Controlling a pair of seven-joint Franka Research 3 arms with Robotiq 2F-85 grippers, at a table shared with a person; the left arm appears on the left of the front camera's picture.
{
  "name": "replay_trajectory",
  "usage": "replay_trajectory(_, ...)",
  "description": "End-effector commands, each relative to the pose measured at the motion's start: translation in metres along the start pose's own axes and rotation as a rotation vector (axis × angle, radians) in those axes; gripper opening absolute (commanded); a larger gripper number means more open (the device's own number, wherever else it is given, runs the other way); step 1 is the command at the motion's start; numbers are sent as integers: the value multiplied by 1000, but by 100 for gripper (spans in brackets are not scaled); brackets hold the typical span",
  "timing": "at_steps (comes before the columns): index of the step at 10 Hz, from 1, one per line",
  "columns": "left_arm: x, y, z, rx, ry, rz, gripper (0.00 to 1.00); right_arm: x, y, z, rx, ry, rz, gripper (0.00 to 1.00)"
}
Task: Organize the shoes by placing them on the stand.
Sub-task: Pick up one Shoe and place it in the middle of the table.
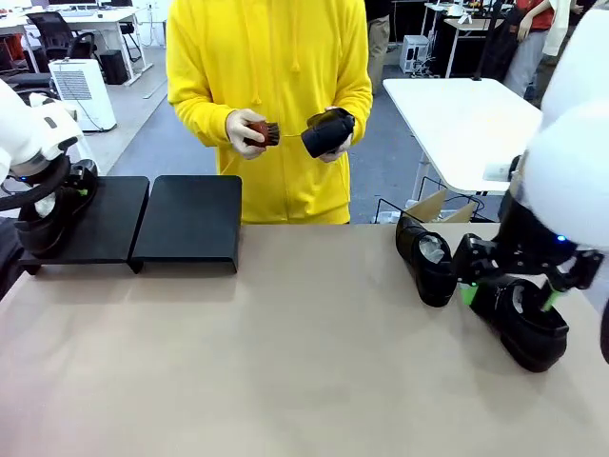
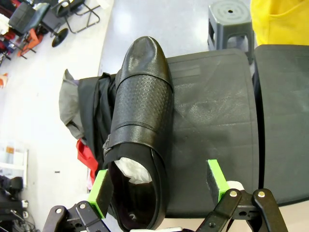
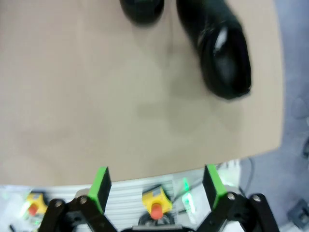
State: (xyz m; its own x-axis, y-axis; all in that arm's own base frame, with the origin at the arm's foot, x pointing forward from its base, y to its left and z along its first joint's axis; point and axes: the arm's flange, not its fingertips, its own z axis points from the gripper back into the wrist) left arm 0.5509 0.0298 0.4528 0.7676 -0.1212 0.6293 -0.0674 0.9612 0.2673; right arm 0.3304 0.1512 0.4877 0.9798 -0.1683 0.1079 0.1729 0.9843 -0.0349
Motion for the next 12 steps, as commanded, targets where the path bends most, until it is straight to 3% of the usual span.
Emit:
replay_trajectory(1, 1, 3, 2, 3, -4, -10, 100, 40, -3, -28, 11, -28, 36, 100)
replay_trajectory(2, 1, 3, 2, 3, -4, -10, 100, 59, -4, -40, 7, -3, -18, 100)
replay_trajectory(3, 1, 3, 2, 3, -4, -10, 100, 18, 0, -15, 3, -21, 9, 100)
replay_trajectory(5, 1, 3, 2, 3, -4, -10, 100, 18, 0, -15, 3, -21, 9, 100)
replay_trajectory(6, 1, 3, 2, 3, -4, -10, 100, 35, -2, -33, 12, -8, 6, 100)
replay_trajectory(7, 1, 3, 2, 3, -4, -10, 100, 13, 5, -17, -56, -131, 6, 100)
replay_trajectory(8, 1, 3, 2, 3, -4, -10, 100, 20, 2, -7, -59, -208, -29, 100)
replay_trajectory(10, 1, 3, 2, 3, -4, -10, 100, 71, -6, -10, -27, -241, -15, 100)
replay_trajectory(12, 1, 3, 2, 3, -4, -10, 100, 123, -11, -36, -22, -171, 20, 100)
